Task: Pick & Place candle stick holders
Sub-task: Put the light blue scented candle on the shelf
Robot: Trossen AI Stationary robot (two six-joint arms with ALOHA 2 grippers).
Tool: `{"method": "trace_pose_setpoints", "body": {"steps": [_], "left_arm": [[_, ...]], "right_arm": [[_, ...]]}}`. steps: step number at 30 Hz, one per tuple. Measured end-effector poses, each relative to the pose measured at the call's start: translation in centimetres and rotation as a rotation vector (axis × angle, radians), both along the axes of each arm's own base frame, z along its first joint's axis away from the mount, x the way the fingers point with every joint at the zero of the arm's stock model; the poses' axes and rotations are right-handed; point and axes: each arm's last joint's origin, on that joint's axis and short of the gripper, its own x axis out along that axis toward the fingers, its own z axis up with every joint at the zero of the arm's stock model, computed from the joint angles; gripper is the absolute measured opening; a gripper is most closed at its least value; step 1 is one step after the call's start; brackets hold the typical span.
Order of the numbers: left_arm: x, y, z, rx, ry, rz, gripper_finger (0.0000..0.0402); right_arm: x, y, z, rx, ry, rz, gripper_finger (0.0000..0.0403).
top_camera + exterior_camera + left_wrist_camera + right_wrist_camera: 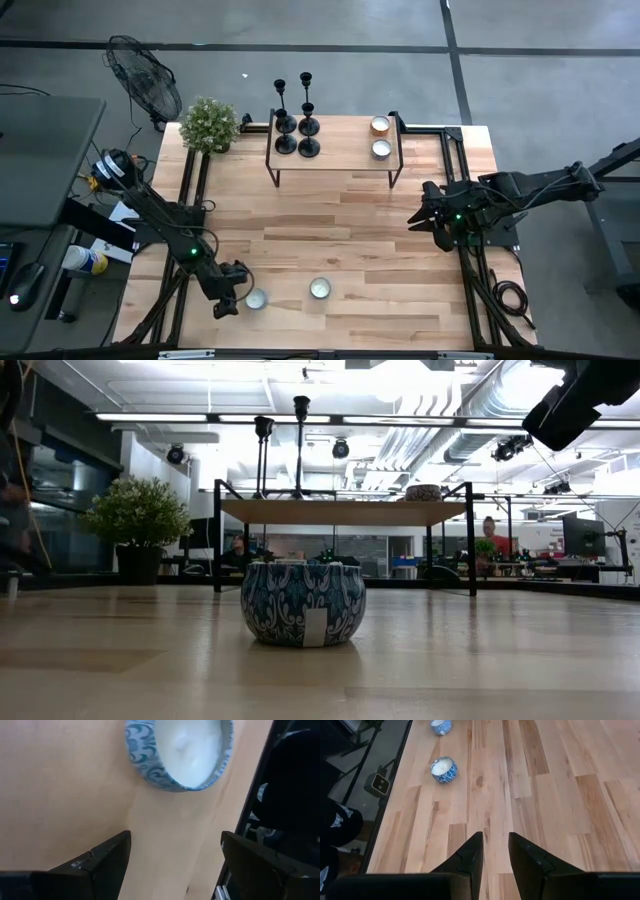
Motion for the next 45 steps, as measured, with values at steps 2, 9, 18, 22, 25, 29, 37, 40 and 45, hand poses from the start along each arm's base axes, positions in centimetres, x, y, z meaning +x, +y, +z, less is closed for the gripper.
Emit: {"method": "trace_pose_setpoints", "body": {"steps": [2,9,18,22,25,29,37,40,45], "left_arm": [[0.0,0.0,0.0,0.001,-0.010,-0.014,0.0301],[0.0,0.0,0.0,0.010,-0.010,-0.018,0.0234],[0.5,-0.4,0.9,-0.006,-0.039,0.013,0.0118],[0.7,-0.7,1.3,0.015,-0.066,-0.016,0.0081],[0.8,-0.7,1.4,0.058,-0.033,-0.039,0.0056],[1.3,-1.5,1.7,0.073,-0.021,-0.081,0.0018],[2.7,-2.9,0.6,0.138,0.074,-0.004,0.0002],[2.9,-3.1,-0.3,0.149,0.158,0.073,0.0002],[3.8,-3.8,0.0,0.193,0.092,0.102,0.0001]], "right_arm": [[0.0,0.0,0.0,-0.005,0.000,0.004,0.0084],[0.0,0.0,0.0,-0.009,0.001,0.006,0.0084],[0.0,0.0,0.0,-0.019,-0.001,0.014,0.0084],[0.0,0.0,0.0,-0.021,-0.002,0.016,0.0084],[0.0,0.0,0.0,-0.021,-0.002,0.016,0.0084],[0.0,0.0,0.0,-0.015,0.000,0.023,0.0084],[0.0,0.1,0.1,-0.018,-0.013,0.046,0.0084],[0.1,0.1,0.1,-0.016,-0.019,0.047,0.0084],[0.1,0.1,0.1,-0.017,-0.018,0.047,0.0084]]}}
